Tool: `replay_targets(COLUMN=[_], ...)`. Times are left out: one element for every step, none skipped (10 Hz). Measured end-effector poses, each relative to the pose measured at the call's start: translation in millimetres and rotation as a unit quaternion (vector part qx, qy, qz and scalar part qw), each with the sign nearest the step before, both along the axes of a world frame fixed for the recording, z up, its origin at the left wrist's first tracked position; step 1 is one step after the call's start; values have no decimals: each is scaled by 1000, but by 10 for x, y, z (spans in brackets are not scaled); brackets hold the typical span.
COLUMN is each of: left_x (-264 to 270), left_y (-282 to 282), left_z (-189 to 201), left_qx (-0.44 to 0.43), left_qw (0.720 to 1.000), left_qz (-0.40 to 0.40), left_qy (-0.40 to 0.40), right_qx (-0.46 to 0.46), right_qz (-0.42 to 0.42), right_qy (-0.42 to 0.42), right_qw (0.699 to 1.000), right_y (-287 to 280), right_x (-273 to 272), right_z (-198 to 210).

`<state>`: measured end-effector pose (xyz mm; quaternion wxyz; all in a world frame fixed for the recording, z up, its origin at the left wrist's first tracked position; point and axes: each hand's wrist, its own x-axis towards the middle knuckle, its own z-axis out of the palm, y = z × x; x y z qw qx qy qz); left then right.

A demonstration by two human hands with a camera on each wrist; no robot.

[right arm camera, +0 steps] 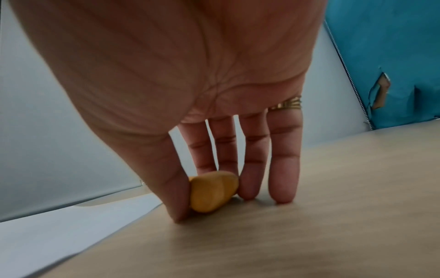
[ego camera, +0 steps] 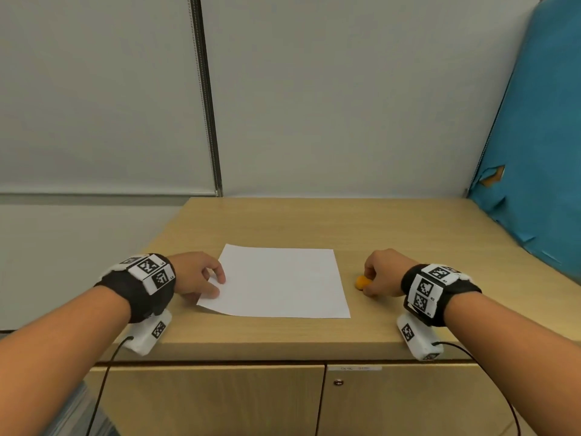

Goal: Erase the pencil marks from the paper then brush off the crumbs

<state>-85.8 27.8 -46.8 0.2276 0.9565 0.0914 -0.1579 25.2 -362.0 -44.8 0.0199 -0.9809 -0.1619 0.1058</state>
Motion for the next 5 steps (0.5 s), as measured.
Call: replay_targets(left_x=[-56, -120, -153, -119, -87], left_y=[-63, -139, -132, -69, 70], left_z=[104, 221, 233, 240, 185], left_qx=[-30, 44, 140, 157, 128], left_qw=[998, 995, 981, 974, 975], left_qz=[30, -26, -102, -126, -148], left_qy=[52, 92, 88, 101, 108], right_qx=[1, 8, -8, -58, -87], right_qz=[2, 2, 7, 26, 47], right_qy=[2, 20, 41, 75, 96], right_qw=[1000, 1000, 999, 995, 991], right_y=[8, 6, 35, 124, 212], right_x=[64, 127, 200, 298, 416], right_z=[1, 8, 25, 71, 287])
